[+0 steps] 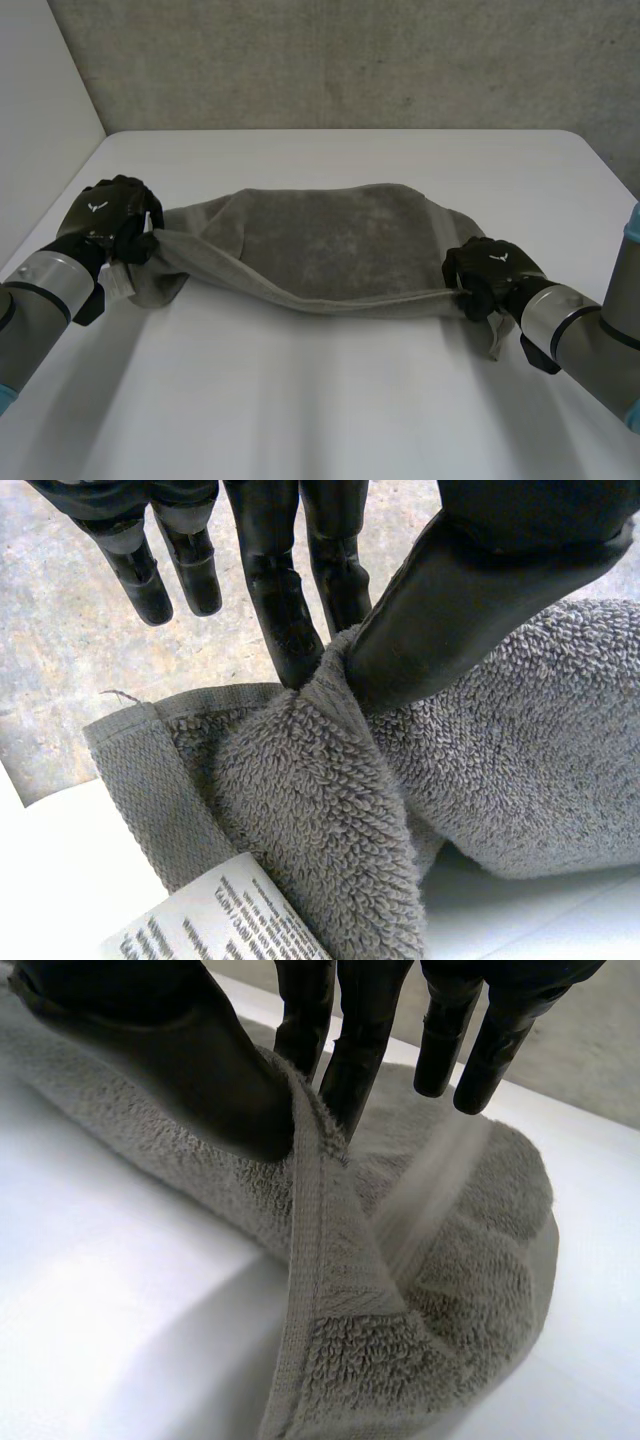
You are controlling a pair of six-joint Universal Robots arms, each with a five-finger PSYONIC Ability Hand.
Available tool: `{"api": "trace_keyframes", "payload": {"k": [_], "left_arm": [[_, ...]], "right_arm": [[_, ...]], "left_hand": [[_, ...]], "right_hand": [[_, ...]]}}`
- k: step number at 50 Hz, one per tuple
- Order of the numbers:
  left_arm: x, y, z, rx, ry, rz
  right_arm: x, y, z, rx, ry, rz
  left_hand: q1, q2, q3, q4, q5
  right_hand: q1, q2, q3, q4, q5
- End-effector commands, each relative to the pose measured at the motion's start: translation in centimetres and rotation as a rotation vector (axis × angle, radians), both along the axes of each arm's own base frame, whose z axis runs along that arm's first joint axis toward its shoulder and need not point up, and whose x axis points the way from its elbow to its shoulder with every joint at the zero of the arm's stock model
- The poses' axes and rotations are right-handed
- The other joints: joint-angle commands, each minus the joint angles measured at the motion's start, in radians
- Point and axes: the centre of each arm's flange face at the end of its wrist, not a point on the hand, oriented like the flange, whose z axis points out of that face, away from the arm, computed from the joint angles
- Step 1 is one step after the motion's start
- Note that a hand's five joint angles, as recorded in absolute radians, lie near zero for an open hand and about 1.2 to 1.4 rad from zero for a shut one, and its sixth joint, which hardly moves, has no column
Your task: Fold the towel.
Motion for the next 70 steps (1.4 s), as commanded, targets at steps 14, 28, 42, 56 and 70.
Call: {"api": "trace_keyframes", "payload": {"k": [14,28,42,56,70], "left_arm": [[1.0,-0.7,0.1,0.0,0.003,0.041],[1.1,-0.7,0.2,-0.001,0.004,0.045],[1.1,-0.1,0.9,-0.014,0.005,0.041],[0.9,0.2,0.4,0.06,-0.044,0.021],[-0.5,-3.7,-1.6,0.03,-0.271,-0.045]], "right_arm": [[-2.3,-2.6,-2.7,0.006,0.007,-0.197],[-3.7,-2.4,-2.0,0.003,-0.002,-0.223],[-1.8,-1.2,0.0,-0.003,-0.076,0.025],[-3.2,-3.0,3.1,-0.047,0.353,0.146],[-0.3,-6.2,2.5,-0.202,0.405,0.145]], "left_hand": [[0.099,0.055,-0.058,-0.066,0.064],[0.099,0.055,-0.058,-0.066,0.064],[0.099,0.055,-0.058,-0.066,0.064],[0.099,0.055,-0.058,-0.066,0.064],[0.099,0.055,-0.058,-0.066,0.064]], "right_hand": [[-0.463,-0.45,-0.053,-0.076,-0.472],[-0.23,-0.216,-0.053,-0.076,-0.238],[0.064,0.078,-0.053,-0.076,0.056],[0.064,0.078,-0.053,-0.076,0.056],[0.064,0.078,-0.053,-0.076,0.056]]}}
